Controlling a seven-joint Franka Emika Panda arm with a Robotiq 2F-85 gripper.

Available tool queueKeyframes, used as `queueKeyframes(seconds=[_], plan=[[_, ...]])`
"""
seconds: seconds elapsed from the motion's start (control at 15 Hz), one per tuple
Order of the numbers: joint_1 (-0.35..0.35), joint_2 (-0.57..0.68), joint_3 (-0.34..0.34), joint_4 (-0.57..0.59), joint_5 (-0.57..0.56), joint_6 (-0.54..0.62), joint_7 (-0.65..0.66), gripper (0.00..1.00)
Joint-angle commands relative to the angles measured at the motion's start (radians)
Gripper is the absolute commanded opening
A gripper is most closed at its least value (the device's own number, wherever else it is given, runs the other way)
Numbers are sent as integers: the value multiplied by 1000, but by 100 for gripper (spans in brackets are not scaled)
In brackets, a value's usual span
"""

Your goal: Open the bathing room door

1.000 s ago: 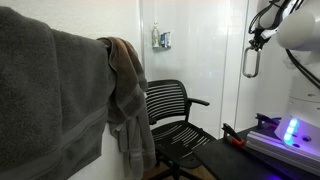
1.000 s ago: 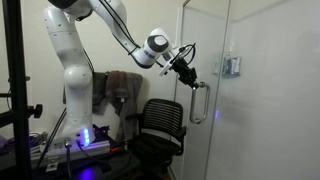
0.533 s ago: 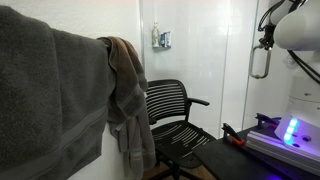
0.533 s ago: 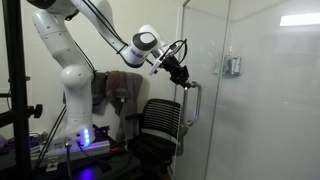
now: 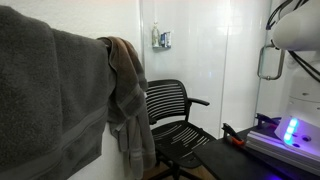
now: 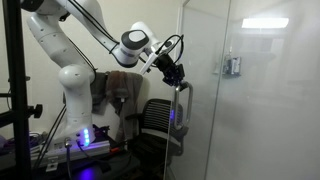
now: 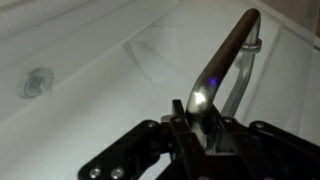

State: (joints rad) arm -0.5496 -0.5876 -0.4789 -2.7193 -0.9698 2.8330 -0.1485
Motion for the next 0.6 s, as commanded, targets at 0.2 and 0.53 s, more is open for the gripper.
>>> queueKeyframes(seconds=[0.2,0.53], plan=[[-35,-41,-17,-32,-21,1,-78,24],[-42,-50,-21,-39,-24,2,-88,24]])
